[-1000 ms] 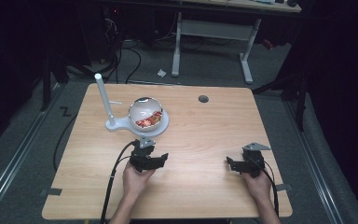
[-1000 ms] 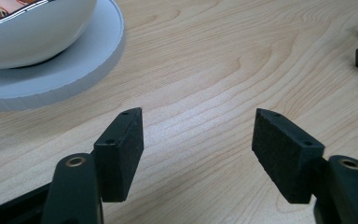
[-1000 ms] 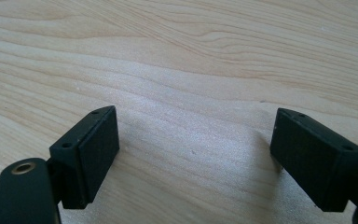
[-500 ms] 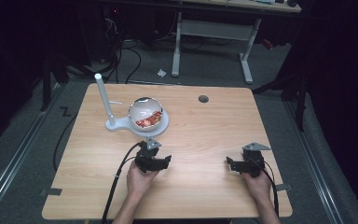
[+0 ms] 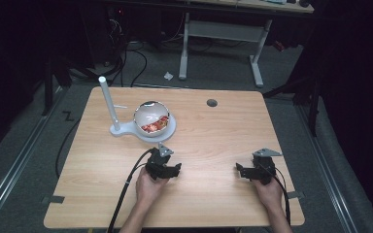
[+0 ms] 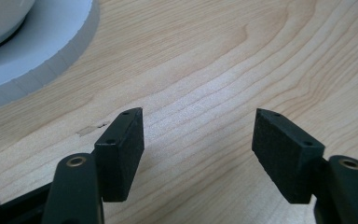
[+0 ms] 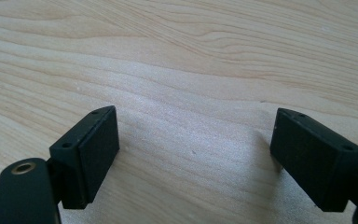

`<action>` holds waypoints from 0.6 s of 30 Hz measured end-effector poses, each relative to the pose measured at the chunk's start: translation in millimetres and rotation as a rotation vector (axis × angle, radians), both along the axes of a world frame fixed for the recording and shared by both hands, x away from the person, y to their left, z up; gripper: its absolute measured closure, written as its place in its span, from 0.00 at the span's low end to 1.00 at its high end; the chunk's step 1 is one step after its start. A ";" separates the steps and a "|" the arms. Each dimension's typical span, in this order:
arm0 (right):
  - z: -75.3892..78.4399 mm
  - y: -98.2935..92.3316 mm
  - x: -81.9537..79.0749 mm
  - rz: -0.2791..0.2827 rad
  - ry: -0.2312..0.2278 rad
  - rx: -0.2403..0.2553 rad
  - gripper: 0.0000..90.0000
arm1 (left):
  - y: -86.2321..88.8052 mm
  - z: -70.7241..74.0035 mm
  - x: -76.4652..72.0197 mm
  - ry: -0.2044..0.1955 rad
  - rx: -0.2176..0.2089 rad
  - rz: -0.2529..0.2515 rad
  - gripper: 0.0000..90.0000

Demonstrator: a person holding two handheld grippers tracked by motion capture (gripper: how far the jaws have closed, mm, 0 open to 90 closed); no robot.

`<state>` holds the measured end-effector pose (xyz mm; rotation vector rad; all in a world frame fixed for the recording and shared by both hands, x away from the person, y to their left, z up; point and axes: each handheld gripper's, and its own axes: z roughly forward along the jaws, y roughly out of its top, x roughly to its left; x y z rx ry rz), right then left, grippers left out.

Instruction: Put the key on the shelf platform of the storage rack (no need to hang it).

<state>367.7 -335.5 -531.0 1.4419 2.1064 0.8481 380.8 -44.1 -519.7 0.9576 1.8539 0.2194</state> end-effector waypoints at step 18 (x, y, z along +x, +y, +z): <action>0.0 0.0 0.0 0.001 0.000 0.000 0.17 | -9.6 -13.1 2.2 -0.059 0.003 0.039 0.37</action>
